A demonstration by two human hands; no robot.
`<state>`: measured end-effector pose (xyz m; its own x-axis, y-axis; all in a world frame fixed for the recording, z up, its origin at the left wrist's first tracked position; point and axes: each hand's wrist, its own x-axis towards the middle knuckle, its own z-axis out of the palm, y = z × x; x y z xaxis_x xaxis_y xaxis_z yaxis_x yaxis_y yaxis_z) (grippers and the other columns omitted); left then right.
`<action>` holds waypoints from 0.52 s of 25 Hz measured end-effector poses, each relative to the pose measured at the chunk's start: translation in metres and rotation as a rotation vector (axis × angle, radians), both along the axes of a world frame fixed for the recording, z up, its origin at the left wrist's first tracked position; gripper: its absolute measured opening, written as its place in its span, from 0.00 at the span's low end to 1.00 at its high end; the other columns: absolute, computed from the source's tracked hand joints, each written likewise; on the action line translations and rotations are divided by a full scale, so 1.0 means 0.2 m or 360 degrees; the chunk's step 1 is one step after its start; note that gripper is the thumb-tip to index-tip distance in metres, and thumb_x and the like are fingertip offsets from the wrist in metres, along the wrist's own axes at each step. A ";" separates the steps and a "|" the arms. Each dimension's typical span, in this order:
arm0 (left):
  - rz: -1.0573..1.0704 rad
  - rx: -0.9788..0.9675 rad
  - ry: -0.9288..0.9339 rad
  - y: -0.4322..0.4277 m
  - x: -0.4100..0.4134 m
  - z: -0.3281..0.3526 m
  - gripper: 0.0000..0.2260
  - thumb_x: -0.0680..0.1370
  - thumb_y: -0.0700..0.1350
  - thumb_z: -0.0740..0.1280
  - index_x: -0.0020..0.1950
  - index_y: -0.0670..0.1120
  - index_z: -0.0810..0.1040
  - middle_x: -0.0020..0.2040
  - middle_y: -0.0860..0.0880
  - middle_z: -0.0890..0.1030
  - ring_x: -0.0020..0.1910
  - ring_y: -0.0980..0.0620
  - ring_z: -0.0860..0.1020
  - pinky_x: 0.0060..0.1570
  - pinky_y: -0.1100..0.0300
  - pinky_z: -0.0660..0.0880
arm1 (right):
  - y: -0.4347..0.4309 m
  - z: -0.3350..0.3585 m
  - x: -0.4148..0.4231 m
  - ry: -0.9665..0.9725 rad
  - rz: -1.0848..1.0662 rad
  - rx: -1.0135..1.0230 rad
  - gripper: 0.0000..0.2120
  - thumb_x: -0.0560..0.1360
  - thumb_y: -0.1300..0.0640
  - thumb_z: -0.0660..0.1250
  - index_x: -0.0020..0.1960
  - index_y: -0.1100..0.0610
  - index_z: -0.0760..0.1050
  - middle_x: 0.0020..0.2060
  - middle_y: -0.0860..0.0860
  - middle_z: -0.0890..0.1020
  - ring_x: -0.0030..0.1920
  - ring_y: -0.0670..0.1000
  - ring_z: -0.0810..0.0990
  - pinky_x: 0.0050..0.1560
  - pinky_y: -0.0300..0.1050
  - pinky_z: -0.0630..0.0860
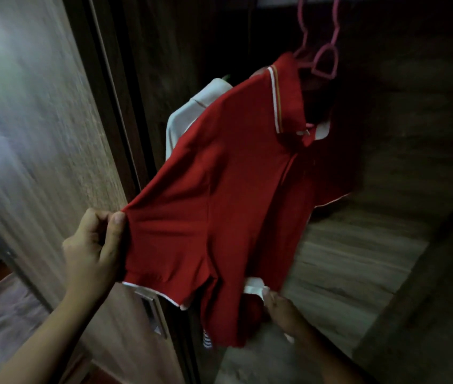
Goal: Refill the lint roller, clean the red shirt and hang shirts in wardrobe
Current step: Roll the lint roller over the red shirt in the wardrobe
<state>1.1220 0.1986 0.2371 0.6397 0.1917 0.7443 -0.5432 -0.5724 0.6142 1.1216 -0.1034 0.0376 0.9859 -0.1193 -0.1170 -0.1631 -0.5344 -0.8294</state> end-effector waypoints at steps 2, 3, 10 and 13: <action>-0.0010 0.0008 0.0003 0.00 0.00 0.01 0.08 0.76 0.59 0.56 0.37 0.65 0.68 0.36 0.66 0.77 0.30 0.68 0.73 0.30 0.70 0.65 | -0.06 0.17 0.09 -0.0107 -0.0031 -0.0040 0.14 0.78 0.46 0.52 0.39 0.47 0.72 0.45 0.52 0.78 0.50 0.48 0.75 0.47 0.37 0.65; -0.0009 0.0002 0.0011 0.00 0.00 0.01 0.08 0.75 0.60 0.56 0.37 0.64 0.68 0.36 0.66 0.77 0.30 0.67 0.73 0.30 0.70 0.65 | -0.09 0.28 0.16 -0.0184 -0.0050 -0.0081 0.15 0.78 0.44 0.51 0.37 0.46 0.69 0.44 0.51 0.78 0.48 0.48 0.74 0.48 0.40 0.67; -0.0011 -0.0027 0.0013 -0.01 0.00 0.01 0.09 0.75 0.59 0.56 0.36 0.62 0.68 0.35 0.65 0.77 0.29 0.67 0.72 0.29 0.72 0.65 | -0.10 1.01 0.27 -0.1054 -0.0256 -0.0081 0.13 0.81 0.51 0.51 0.41 0.52 0.68 0.28 0.47 0.72 0.30 0.50 0.72 0.31 0.45 0.62; -0.0011 -0.0008 0.0009 -0.01 0.00 0.01 0.09 0.76 0.59 0.56 0.36 0.61 0.68 0.35 0.65 0.77 0.30 0.68 0.72 0.30 0.72 0.64 | -0.03 0.72 0.24 -0.0832 -0.0269 -0.0197 0.12 0.80 0.50 0.54 0.47 0.57 0.71 0.37 0.59 0.81 0.42 0.60 0.80 0.35 0.46 0.62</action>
